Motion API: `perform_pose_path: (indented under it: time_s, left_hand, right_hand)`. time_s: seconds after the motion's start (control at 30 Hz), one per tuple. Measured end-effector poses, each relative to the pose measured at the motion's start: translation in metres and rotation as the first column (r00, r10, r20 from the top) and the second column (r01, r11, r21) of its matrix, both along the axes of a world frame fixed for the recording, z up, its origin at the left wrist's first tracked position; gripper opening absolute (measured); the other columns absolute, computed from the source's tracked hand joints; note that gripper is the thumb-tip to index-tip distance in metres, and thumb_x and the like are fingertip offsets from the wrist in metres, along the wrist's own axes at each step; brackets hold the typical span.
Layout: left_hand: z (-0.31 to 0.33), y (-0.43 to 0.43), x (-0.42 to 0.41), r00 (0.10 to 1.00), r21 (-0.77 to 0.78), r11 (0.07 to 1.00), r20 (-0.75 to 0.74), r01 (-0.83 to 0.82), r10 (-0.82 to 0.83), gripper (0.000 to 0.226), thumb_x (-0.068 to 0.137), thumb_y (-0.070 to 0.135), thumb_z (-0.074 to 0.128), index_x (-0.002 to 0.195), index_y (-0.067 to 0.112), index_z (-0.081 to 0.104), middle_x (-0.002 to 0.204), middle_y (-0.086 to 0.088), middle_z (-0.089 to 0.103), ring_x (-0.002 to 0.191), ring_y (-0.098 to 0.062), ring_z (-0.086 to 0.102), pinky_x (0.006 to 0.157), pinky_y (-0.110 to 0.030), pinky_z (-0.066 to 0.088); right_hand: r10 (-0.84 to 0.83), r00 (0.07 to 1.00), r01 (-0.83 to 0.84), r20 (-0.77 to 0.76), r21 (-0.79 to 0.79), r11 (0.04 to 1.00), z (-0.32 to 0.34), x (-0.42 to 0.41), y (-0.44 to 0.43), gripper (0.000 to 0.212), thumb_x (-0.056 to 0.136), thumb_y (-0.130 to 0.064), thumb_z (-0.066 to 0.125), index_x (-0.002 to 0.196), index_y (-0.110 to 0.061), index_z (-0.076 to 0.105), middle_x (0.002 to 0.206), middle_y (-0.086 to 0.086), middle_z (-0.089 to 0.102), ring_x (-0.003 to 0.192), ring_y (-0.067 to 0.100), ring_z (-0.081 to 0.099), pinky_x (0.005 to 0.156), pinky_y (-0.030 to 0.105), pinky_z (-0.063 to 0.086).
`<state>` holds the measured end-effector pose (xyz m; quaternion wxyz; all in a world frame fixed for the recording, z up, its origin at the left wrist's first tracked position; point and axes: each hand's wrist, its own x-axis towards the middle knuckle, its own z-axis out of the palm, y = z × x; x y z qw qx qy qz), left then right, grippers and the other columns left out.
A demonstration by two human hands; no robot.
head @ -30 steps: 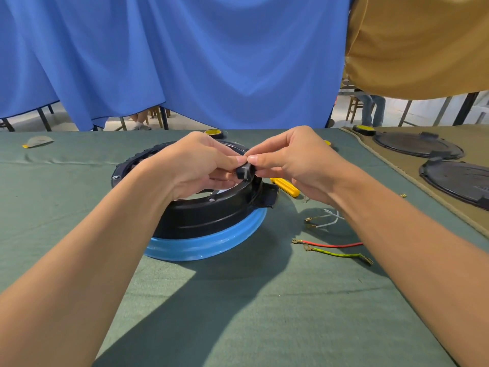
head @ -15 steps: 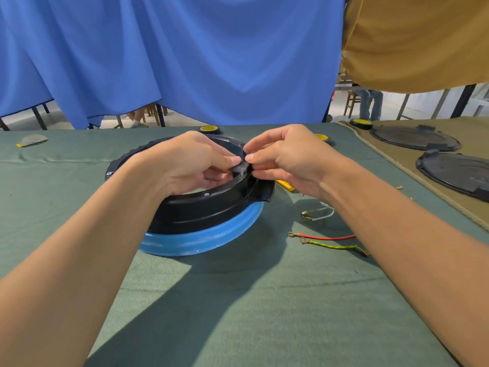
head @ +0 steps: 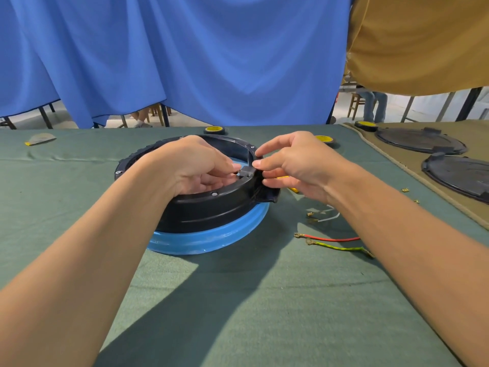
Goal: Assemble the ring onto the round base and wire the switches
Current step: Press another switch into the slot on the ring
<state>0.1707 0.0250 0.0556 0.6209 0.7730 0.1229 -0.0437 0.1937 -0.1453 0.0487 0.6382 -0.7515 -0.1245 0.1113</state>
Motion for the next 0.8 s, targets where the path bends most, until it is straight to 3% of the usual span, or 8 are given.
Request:
perform_pose_path:
  time_s: [0.13, 0.23, 0.4, 0.47, 0.53, 0.6, 0.67, 0.8]
  left_hand:
    - [-0.001, 0.000, -0.001, 1.000, 0.045, 0.999, 0.015, 0.003, -0.004, 0.007, 0.081, 0.001, 0.075, 0.086, 0.006, 0.073, 0.072, -0.009, 0.073, 0.062, -0.014, 0.070, 0.057, -0.022, 0.055]
    - [-0.003, -0.005, -0.001, 0.986, 0.294, 0.955, 0.164, -0.035, -0.014, 0.007, 0.086, 0.010, 0.073, 0.085, 0.017, 0.074, 0.074, 0.000, 0.073, 0.071, -0.011, 0.066, 0.059, -0.021, 0.050]
    - [-0.002, -0.026, -0.004, 0.845, 0.734, 0.622, 0.492, -0.273, -0.209, 0.022, 0.098, 0.035, 0.053, 0.101, 0.021, 0.069, 0.098, 0.004, 0.068, 0.096, -0.020, 0.061, 0.081, -0.033, 0.049]
    - [-0.004, -0.034, -0.007, 0.848, 0.847, 0.483, 0.411, -0.221, -0.334, 0.037, 0.101, 0.047, 0.039, 0.105, 0.020, 0.064, 0.103, 0.002, 0.065, 0.104, -0.024, 0.056, 0.085, -0.040, 0.047]
    - [-0.008, -0.039, -0.007, 0.882, 0.925, 0.378, 0.204, -0.032, -0.424, 0.050, 0.100, 0.057, 0.029, 0.120, 0.019, 0.055, 0.126, -0.001, 0.057, 0.125, -0.025, 0.046, 0.096, -0.043, 0.040]
    - [-0.014, -0.039, -0.005, 0.873, 0.930, 0.316, -0.011, 0.188, -0.487, 0.066, 0.100, 0.055, 0.030, 0.154, 0.017, 0.020, 0.163, 0.001, 0.017, 0.150, -0.015, 0.012, 0.119, -0.040, 0.016]
    - [-0.016, -0.037, -0.002, 0.845, 0.924, 0.264, -0.101, 0.275, -0.524, 0.076, 0.103, 0.044, 0.037, 0.155, 0.017, -0.011, 0.163, 0.004, -0.015, 0.150, -0.009, -0.010, 0.120, -0.033, -0.001]
    - [-0.017, -0.034, 0.002, 0.843, 0.934, 0.238, -0.105, 0.265, -0.528, 0.077, 0.104, 0.032, 0.039, 0.153, 0.016, -0.017, 0.162, 0.003, -0.020, 0.149, -0.010, -0.012, 0.120, -0.032, -0.004]
  right_hand:
    - [-0.019, 1.000, 0.019, -0.013, -0.028, 0.999, 0.000, 0.000, 0.001, 0.021, 0.084, 0.000, 0.070, 0.103, -0.008, 0.064, 0.097, 0.014, 0.065, 0.078, 0.022, 0.061, 0.051, 0.021, 0.054]
    - [-0.040, 0.999, 0.041, 0.028, -0.063, 0.997, -0.003, 0.000, 0.002, 0.017, 0.086, -0.002, 0.069, 0.100, -0.011, 0.064, 0.095, 0.012, 0.065, 0.077, 0.019, 0.062, 0.051, 0.021, 0.053]
    - [-0.036, 0.989, 0.047, 0.145, -0.072, 0.996, -0.007, -0.001, -0.005, 0.012, 0.093, -0.001, 0.057, 0.100, -0.008, 0.062, 0.086, 0.010, 0.060, 0.069, 0.019, 0.061, 0.054, 0.022, 0.054]
    - [-0.094, 0.975, 0.113, 0.201, -0.084, 0.990, -0.004, 0.003, -0.015, 0.009, 0.092, -0.002, 0.058, 0.096, -0.007, 0.064, 0.084, 0.010, 0.062, 0.063, 0.016, 0.060, 0.052, 0.021, 0.053]
    - [-0.131, 0.962, 0.161, 0.239, -0.109, 0.981, -0.001, 0.008, -0.027, 0.007, 0.090, -0.004, 0.060, 0.094, -0.007, 0.066, 0.083, 0.010, 0.064, 0.062, 0.015, 0.060, 0.052, 0.021, 0.052]
    - [-0.130, 0.957, 0.176, 0.261, -0.163, 0.971, 0.000, 0.011, -0.038, 0.008, 0.090, -0.004, 0.061, 0.092, -0.008, 0.068, 0.082, 0.010, 0.066, 0.063, 0.014, 0.060, 0.052, 0.021, 0.053]
    - [-0.136, 0.955, 0.192, 0.265, -0.199, 0.961, -0.002, 0.011, -0.047, 0.008, 0.090, -0.005, 0.061, 0.090, -0.008, 0.068, 0.082, 0.010, 0.067, 0.065, 0.014, 0.061, 0.055, 0.022, 0.053]
    - [-0.125, 0.945, 0.227, 0.303, -0.330, 0.916, -0.014, 0.008, -0.048, 0.011, 0.090, -0.008, 0.061, 0.088, -0.013, 0.070, 0.086, 0.007, 0.070, 0.071, 0.015, 0.064, 0.061, 0.025, 0.056]
